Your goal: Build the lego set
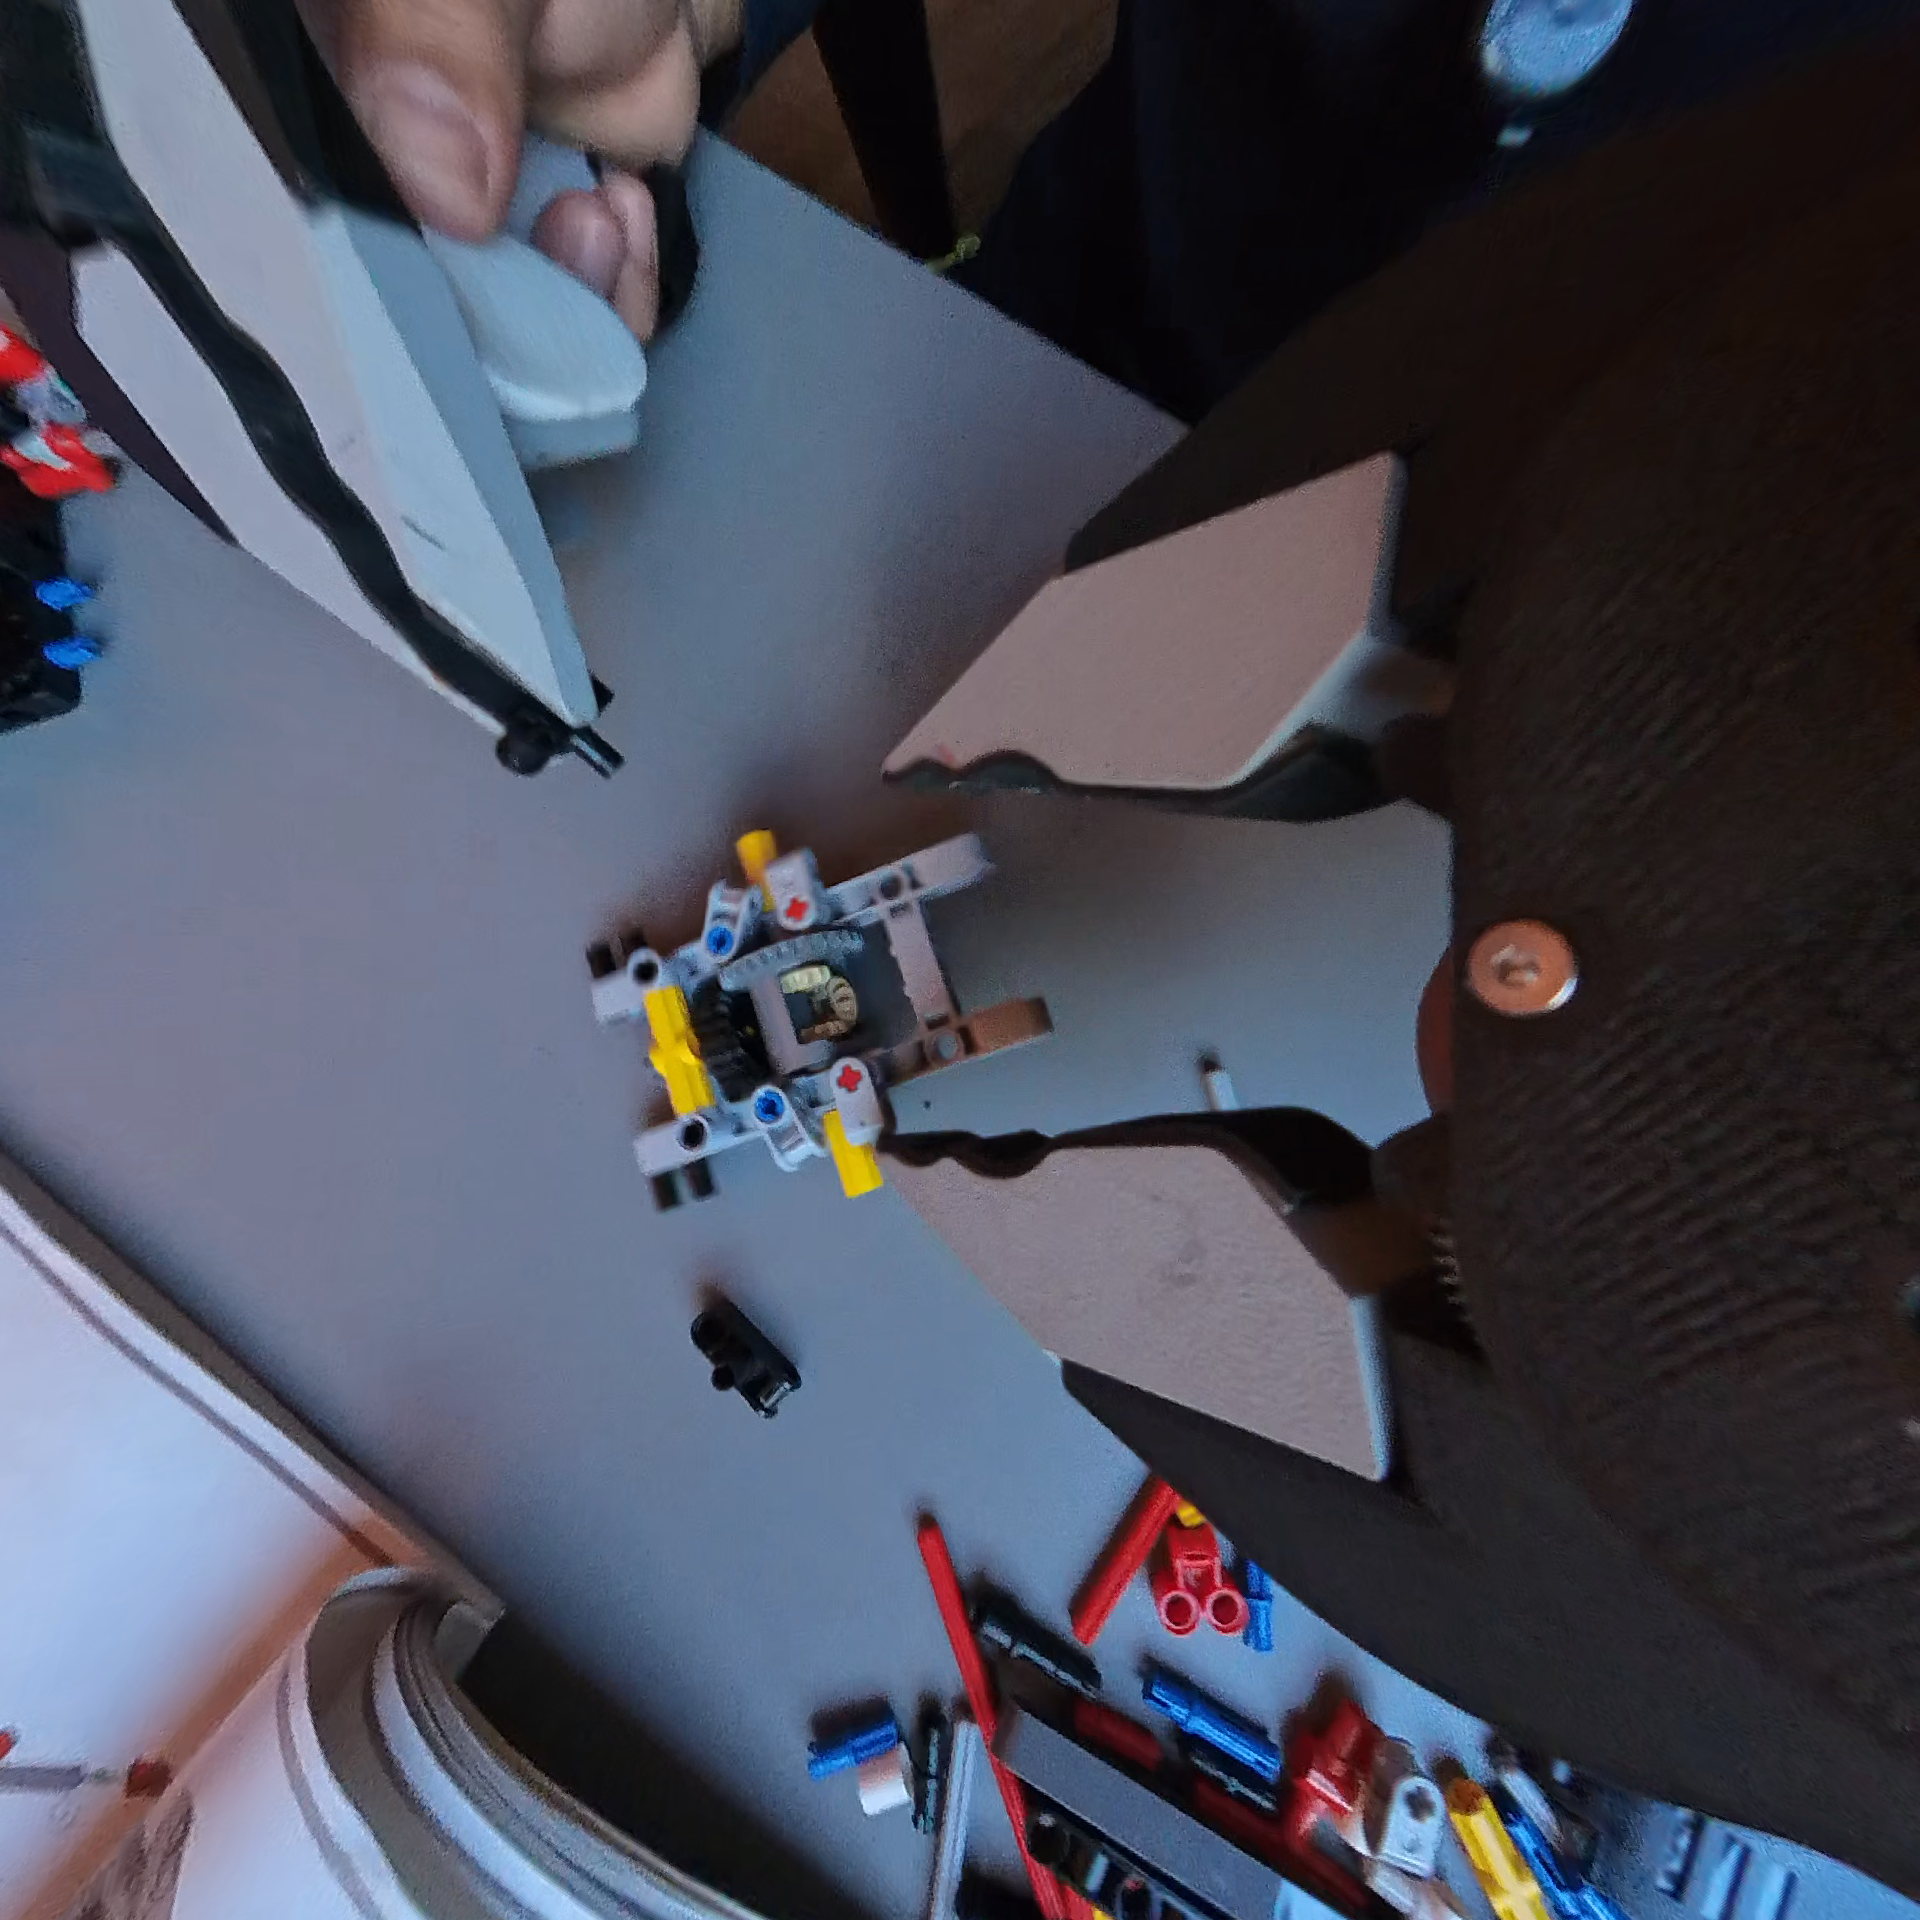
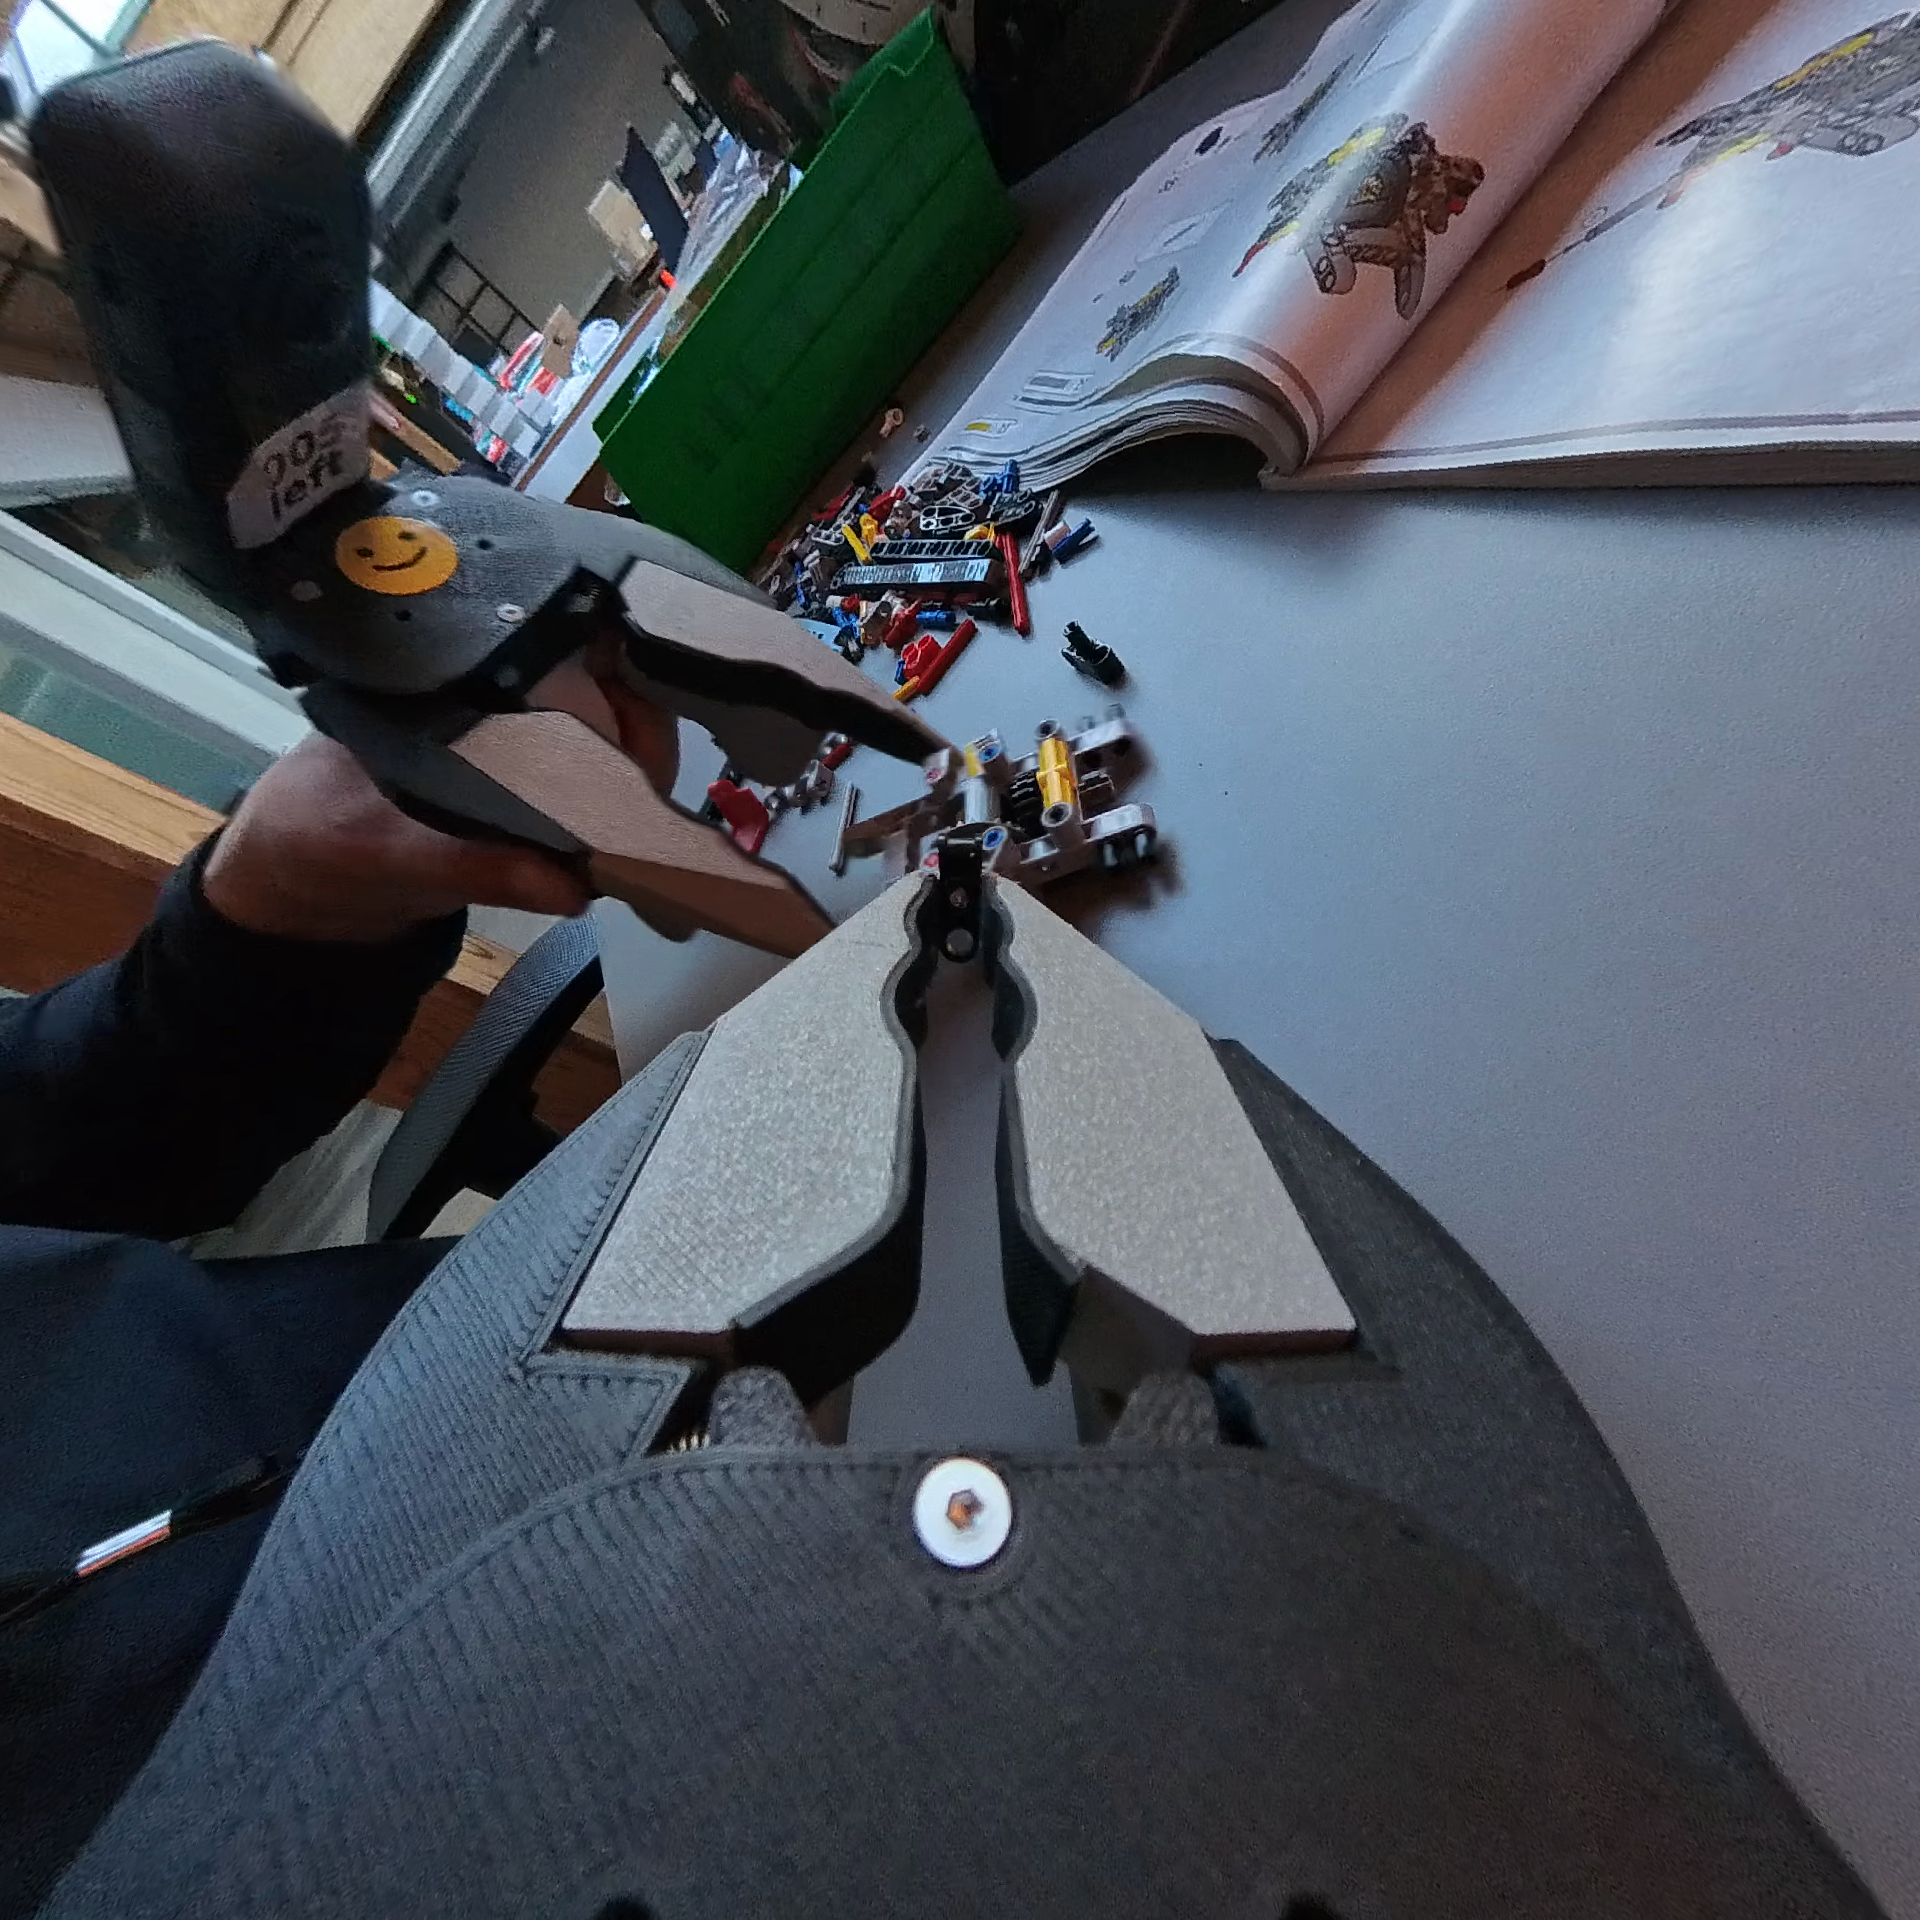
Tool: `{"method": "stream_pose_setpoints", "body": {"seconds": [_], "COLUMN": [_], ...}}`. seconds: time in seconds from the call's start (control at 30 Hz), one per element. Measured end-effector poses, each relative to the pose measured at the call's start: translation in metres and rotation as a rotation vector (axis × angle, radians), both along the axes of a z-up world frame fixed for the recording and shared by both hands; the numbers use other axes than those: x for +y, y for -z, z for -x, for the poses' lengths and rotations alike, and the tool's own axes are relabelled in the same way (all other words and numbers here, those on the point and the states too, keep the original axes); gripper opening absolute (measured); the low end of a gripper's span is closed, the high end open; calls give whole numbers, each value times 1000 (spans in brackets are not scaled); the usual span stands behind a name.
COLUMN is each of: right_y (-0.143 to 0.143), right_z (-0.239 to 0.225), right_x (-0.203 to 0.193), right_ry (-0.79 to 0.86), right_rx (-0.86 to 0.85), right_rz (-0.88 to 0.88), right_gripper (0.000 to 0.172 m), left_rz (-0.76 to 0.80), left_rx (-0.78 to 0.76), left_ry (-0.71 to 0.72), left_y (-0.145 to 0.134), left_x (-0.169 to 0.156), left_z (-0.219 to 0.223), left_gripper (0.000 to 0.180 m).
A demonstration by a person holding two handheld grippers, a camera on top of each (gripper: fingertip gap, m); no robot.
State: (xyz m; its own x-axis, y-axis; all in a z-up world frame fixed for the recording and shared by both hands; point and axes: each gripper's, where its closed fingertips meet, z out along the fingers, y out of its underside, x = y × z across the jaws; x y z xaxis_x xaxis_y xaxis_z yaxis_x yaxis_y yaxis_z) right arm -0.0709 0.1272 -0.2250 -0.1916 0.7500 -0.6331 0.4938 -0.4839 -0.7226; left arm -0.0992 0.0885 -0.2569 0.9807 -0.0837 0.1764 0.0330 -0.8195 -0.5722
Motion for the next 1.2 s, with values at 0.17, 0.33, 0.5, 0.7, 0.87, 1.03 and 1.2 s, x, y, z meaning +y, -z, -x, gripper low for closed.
{"method": "stream_pose_setpoints", "body": {"seconds": [0.17,0.33,0.5,0.7,0.87,1.03,1.2], "right_y": [-3,-6,-6,-6,-11,-11,-4], "right_z": [-1,-3,-5,-9,-11,-14,-22], "right_x": [0,0,0,16,11,0,-11], "right_ry": [3,-2,-23,14,-30,-94,-153], "right_rx": [18,40,44,40,74,79,40], "right_rz": [-5,1,-33,-16,7,-31,-57], "right_gripper": [4,4,4,4,4,4,4], "left_rz": [51,38,-26,-111,-35,105,253], "left_rx": [-17,-220,-531,-476,-119,58,-95], "left_ry": [63,54,23,53,287,488,543], "left_y": [11,5,-7,-31,-29,-14,3], "left_x": [4,4,1,-8,-19,-18,-14], "left_z": [-12,-15,-13,-8,-1,0,-18], "left_gripper": [59,45,7,35,34,26,25]}}
